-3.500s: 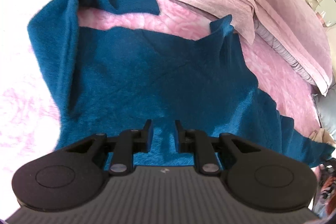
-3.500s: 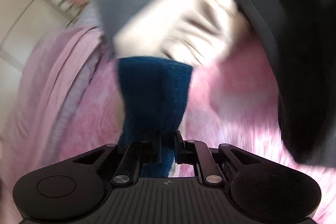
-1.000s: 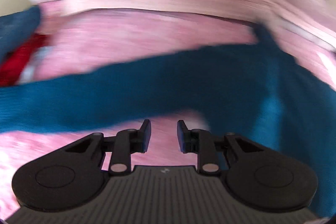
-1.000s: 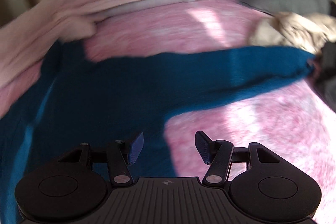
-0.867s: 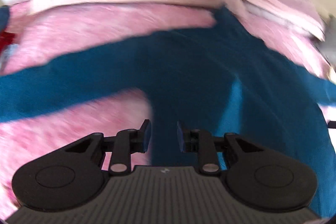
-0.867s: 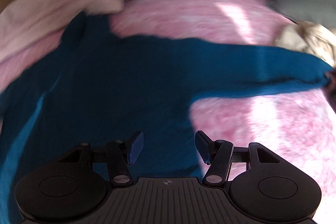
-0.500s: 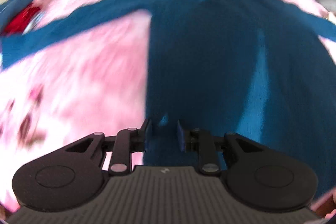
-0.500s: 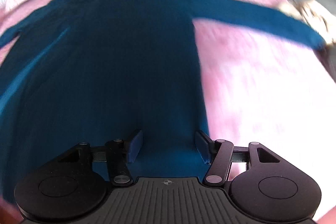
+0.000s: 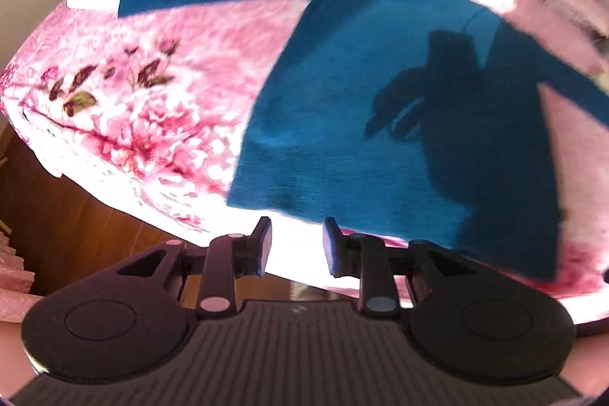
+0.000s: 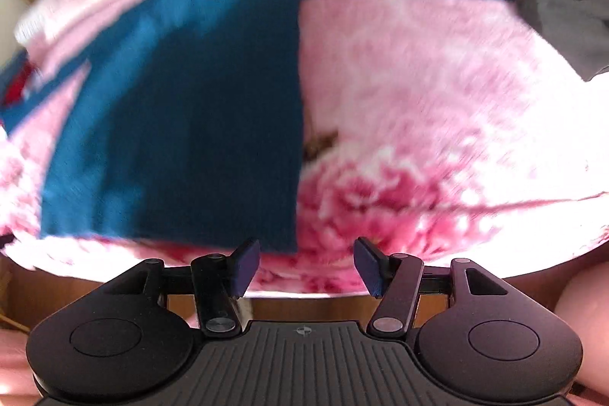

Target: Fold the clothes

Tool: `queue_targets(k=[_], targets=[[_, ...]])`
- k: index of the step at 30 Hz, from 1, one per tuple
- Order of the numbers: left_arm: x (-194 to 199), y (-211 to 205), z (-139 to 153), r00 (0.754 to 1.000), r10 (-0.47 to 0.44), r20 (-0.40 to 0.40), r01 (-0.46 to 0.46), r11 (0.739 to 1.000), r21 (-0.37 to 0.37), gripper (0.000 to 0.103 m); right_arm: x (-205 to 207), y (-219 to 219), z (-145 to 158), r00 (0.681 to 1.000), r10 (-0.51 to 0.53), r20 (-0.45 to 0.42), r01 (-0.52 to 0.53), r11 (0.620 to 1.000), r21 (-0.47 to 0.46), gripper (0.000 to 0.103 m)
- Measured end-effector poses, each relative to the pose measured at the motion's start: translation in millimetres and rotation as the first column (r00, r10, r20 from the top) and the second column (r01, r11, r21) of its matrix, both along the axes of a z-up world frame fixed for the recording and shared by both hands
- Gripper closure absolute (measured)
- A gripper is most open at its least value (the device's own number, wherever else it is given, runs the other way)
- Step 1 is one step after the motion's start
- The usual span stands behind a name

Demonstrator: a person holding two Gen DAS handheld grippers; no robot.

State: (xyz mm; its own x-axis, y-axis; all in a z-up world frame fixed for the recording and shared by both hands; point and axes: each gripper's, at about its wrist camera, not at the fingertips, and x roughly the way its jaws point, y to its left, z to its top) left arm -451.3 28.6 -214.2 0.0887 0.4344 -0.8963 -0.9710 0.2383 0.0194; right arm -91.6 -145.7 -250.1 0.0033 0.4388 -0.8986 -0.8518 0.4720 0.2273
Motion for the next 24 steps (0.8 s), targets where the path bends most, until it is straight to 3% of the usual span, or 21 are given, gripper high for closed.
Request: queue_targets(k=[6, 12, 24], targets=[[23, -57, 92, 0.998, -0.01, 0.062, 0.005, 0.996, 0.088, 0.069, -8, -13, 80, 0.998, 0.067, 0.0, -0.066, 0.991, 0.113, 0.044], [41, -95, 145, 0.996, -0.068, 0.062, 0.057, 0.985, 0.163, 0.063, -27, -21, 130, 0.989, 0.146, 0.033, -0.149, 0.974, 0.171, 0.044], [54, -127, 158, 0.99, -0.14, 0.007, 0.137, 0.976, 0.17, 0.061, -52, -59, 165, 0.99, 0.135, 0.04, -0.139, 0.983, 0.117, 0.044]])
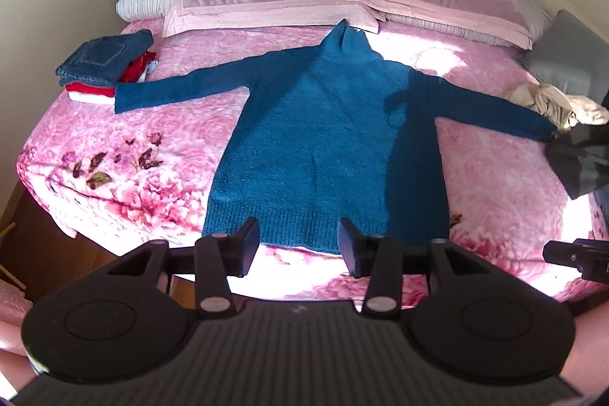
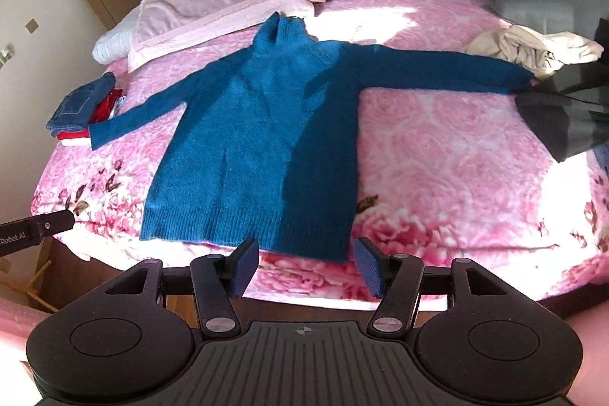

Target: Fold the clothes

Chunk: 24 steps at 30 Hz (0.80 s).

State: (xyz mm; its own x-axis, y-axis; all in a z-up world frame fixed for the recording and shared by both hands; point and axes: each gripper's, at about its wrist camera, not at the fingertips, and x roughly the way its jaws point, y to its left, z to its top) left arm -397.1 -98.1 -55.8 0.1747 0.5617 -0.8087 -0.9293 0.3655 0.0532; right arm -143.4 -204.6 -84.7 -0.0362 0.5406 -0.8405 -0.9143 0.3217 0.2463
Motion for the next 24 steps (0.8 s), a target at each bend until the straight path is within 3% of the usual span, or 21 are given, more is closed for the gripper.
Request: queue_targets(k=[3, 15, 24], targets=[[1, -6, 1, 1.0, -0.013, -0.016, 0.013, 1.0, 0.0, 0.057, -9, -2, 1, 1.0, 0.019, 0.007, -0.018, 1.0, -0.023, 0.044], [-1, -29, -13, 0.997, -0.051, -0.052, 0.049, 0.998, -0.043, 0.057, -41, -12, -8, 0.992, 0.119, 0.044, -0.115, 0.989, -0.097, 0.044], [4, -40, -15, 0.995, -0.073, -0.067, 0.07, 0.996, -0.046, 0.056, -42, -24, -13, 0.992, 0.118, 0.043, -0.112, 0.986, -0.125, 0.044]])
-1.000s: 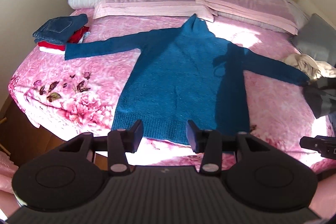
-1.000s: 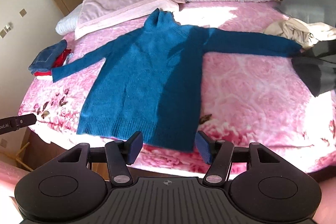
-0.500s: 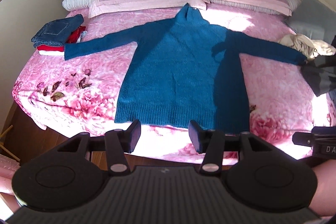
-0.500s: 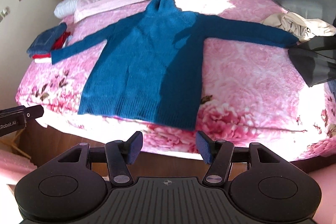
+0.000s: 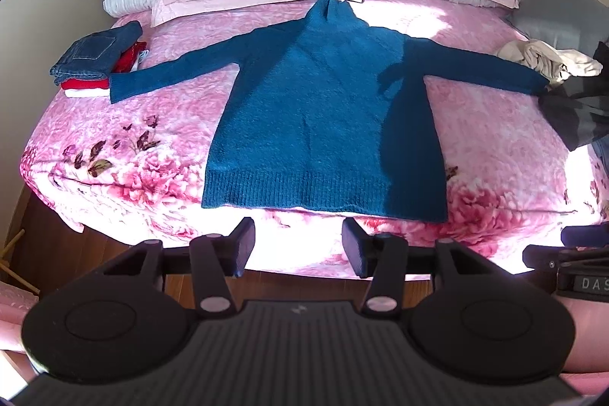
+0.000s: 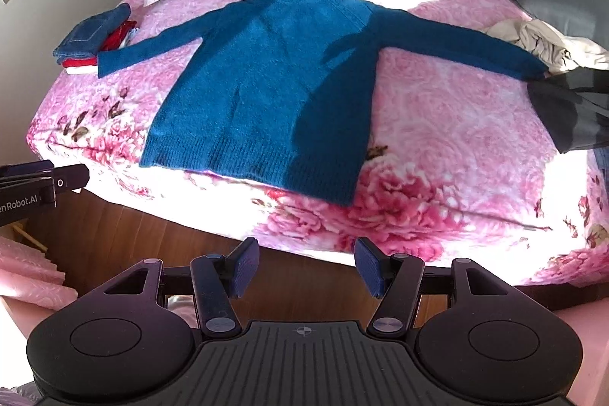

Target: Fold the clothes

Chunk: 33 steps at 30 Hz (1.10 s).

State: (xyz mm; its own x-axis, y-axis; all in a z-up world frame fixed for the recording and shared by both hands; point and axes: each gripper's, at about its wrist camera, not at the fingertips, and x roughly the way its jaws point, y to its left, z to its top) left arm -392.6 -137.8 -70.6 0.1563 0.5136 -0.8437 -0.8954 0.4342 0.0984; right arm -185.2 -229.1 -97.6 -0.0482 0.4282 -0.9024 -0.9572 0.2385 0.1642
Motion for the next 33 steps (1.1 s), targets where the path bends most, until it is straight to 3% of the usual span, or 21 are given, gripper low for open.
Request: queue_targets(k=[33], targets=[[6, -10, -3, 1.0, 0.012, -0.018, -0.012, 1.0, 0.0, 0.054, 2, 1, 2, 1.0, 0.025, 0.003, -0.025, 1.0, 0.003, 0.044]])
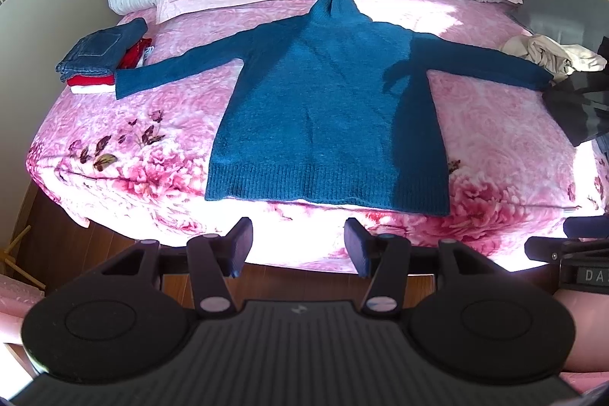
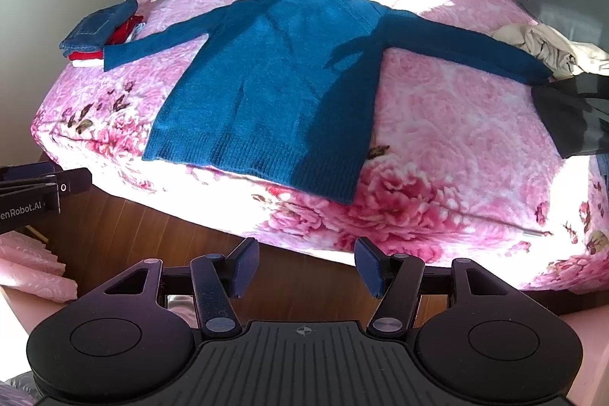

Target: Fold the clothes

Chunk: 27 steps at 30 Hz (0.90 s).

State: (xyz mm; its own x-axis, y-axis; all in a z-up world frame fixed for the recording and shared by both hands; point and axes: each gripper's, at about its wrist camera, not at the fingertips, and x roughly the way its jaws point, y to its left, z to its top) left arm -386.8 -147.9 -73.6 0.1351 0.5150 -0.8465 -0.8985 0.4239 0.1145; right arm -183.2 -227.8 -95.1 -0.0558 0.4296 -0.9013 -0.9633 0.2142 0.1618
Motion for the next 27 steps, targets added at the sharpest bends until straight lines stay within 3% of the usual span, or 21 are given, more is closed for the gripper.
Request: queue_targets(k=[27], targets=[[24, 26, 8, 1.0, -0.006, 0.014, 0.005, 0.998, 0.065, 0.053, 30, 28, 4, 1.0, -0.011, -0.008, 0.011, 0.999, 0.046, 0.044]])
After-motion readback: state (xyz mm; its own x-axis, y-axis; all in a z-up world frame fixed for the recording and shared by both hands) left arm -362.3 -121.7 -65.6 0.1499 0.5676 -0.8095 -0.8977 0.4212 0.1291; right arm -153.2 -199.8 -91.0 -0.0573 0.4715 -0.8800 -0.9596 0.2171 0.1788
